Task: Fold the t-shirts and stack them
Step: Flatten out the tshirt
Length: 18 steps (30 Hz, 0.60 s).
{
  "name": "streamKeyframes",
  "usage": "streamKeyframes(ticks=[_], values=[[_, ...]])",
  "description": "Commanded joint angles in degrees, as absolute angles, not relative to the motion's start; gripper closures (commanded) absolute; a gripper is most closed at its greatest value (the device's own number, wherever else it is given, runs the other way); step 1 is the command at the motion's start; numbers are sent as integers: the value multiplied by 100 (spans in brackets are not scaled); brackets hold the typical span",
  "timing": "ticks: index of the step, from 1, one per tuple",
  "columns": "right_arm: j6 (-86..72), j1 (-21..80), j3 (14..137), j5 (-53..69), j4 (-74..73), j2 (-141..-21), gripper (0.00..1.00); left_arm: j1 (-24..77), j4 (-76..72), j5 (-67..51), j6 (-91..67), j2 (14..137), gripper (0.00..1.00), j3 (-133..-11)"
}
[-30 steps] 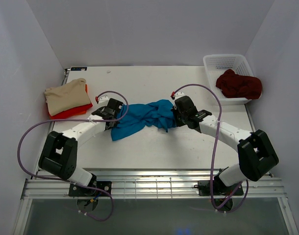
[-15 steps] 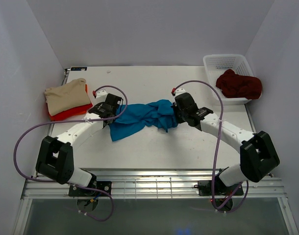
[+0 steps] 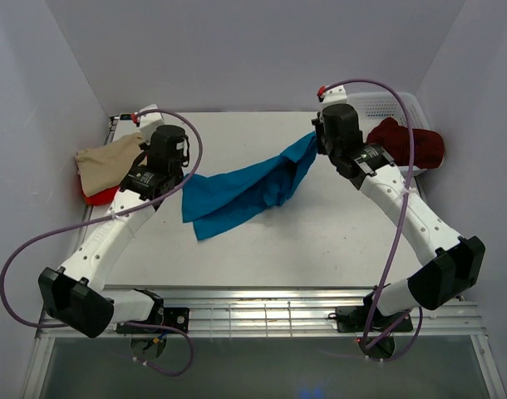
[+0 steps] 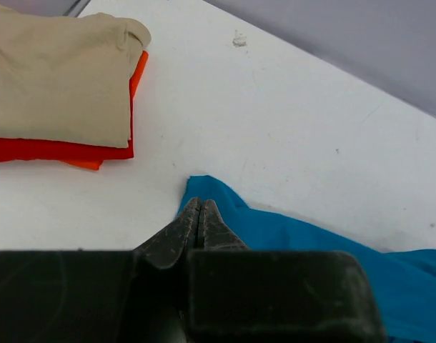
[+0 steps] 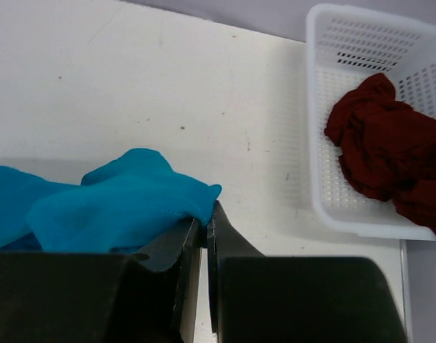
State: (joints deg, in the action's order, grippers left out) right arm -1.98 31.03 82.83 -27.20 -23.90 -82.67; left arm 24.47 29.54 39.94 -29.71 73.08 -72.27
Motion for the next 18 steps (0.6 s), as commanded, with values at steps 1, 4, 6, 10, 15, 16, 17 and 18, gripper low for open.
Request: streamKeyframes(ticks=[1,4,6,10,15,16,17,18], values=[[211,2953,8675,-3067,-2461,-8077,92,2408,3233,3745,-2775,7724,89,-7190],[194,2936,8552,-2989,-2461,-8077,92,2365,3261,3543,-3267,8103,55,-6690],[132,2936,8386,-2962,-2443,-8051,92,2251,2754,3150,-3287,8173,52,-6101],[79,2918,8113,-2927,-2426,-7963,92,1768,1891,2295,-3121,8323,48,-5538],[44,2918,7910,-2874,-2391,-7840,92,1652,1504,1495,-3137,8639,44,-5371],[44,2909,7893,-2865,-2382,-7822,92,1652,1390,1294,-3146,8674,44,-5292],[44,2909,7849,-2857,-2382,-7805,92,1644,1258,1179,-3146,8675,44,-5204],[44,2909,7831,-2848,-2382,-7787,92,1644,1092,1073,-3190,8684,44,-5073]])
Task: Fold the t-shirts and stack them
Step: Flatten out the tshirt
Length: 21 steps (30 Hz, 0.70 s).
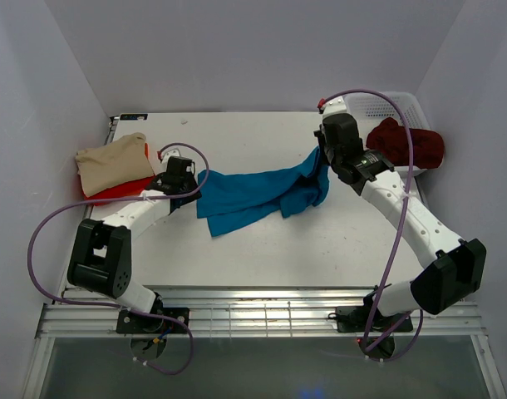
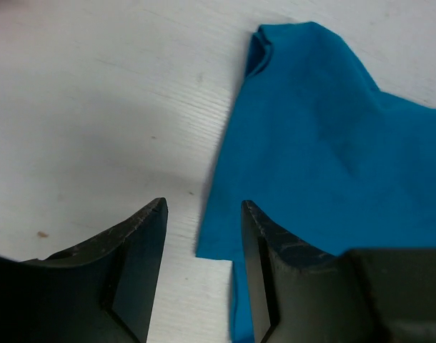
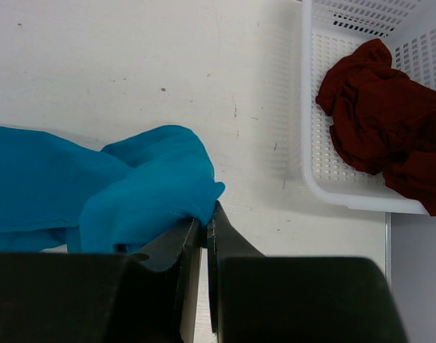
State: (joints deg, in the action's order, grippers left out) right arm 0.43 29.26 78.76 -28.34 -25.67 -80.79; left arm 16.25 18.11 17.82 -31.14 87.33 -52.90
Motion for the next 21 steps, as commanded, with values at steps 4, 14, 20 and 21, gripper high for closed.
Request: streamKeyframes(ticks=[4,14,20,21], values=[[44,2918,7761,-2848,-2382,-7735,92,1644,931,642,-3304,8771,44,-4974],[-105,2918,7708,-2795,-2373,-7708,92,1644,1494,712,-3480,9017,43,-4940],[-105,2918,7778,-2742,-2373,-7796,92,1687,1749,606,-3612,8974,44,-4852],[-114,2909,7778,-2733,-2356,-7796,92,1722,1853,624,-3630,8965,44,-4852]])
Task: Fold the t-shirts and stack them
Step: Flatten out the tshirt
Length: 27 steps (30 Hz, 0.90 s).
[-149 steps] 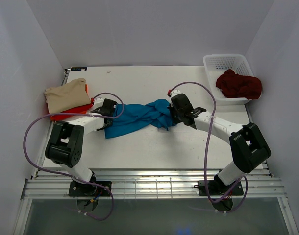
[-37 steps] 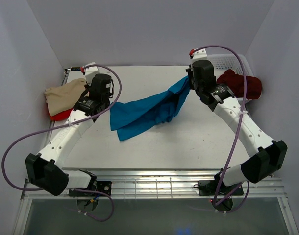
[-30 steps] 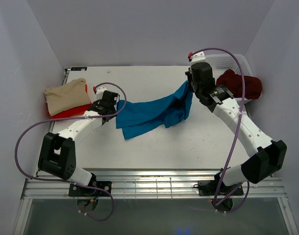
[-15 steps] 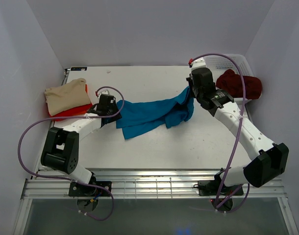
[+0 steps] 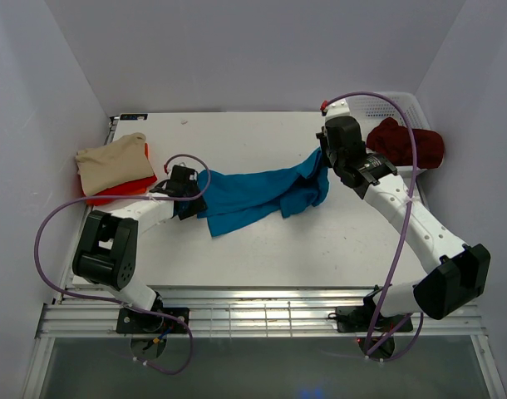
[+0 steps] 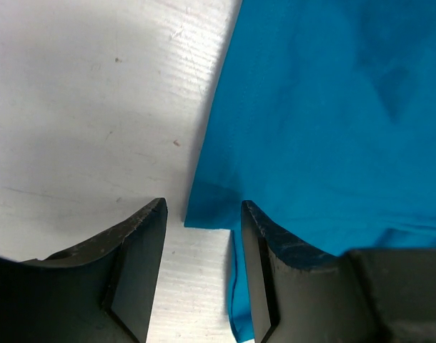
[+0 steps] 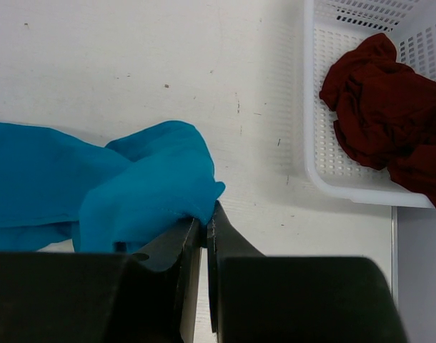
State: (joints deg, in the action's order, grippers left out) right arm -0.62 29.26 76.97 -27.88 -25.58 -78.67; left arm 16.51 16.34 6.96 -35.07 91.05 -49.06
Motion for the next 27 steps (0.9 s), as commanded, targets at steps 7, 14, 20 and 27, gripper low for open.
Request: streamKeyframes(ticks=[7,14,20,27], values=[[-158,2909,7726,-2663,-2294,-7805,92,1881,1793,633,-3744,9017,44,-4667],[-114,2909,7699,-2725,-2268,-7787,92,1995,1679,756,-3727,9395,44,-4746],[-123,2909,7611,-2716,-2215,-7761,92,2013,1819,1037,-3674,9676,51,-4904],[-114,2892,7602,-2707,-2206,-7822,92,2030,2109,1432,-3683,9861,98,-5036]])
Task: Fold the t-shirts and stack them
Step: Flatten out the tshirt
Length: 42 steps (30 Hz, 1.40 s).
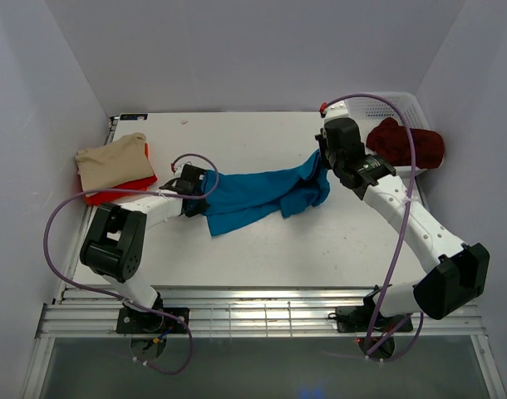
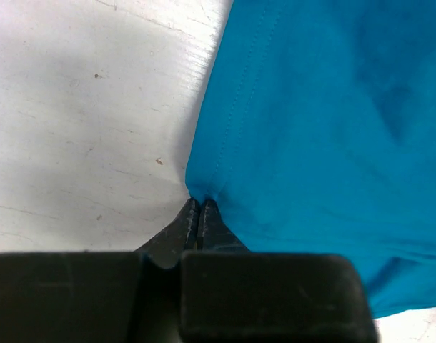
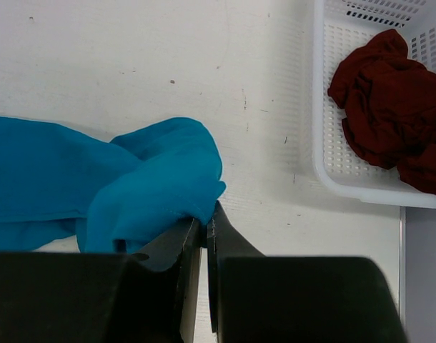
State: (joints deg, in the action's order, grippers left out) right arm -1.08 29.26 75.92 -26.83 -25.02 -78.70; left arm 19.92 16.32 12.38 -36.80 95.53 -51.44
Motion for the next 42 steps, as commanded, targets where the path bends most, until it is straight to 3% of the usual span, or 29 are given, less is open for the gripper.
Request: streamKeyframes(ticks=[1,10,24,33,42], values=[[-114,2883,7603,-2698,-2206,-7848,92,2039,2135,1485,-3683,9879,100,-5054],[-97,2795,7953,-2847,-2259,-7998,92,2197,2469,1714,-3630,9124,100,-5422],[395,2426,9526,-2988,-2461,-8350,92,2180,3067,2497,-2524,7858,100,-8216],[782,2434,10730,-2251,-2970,-7639,92,2171,3190,546,-1433,6997,100,-9631],[712,2426,12171,-319,-3700,-6707,92,2171,3946,-974,-1301,6671,100,-11601]])
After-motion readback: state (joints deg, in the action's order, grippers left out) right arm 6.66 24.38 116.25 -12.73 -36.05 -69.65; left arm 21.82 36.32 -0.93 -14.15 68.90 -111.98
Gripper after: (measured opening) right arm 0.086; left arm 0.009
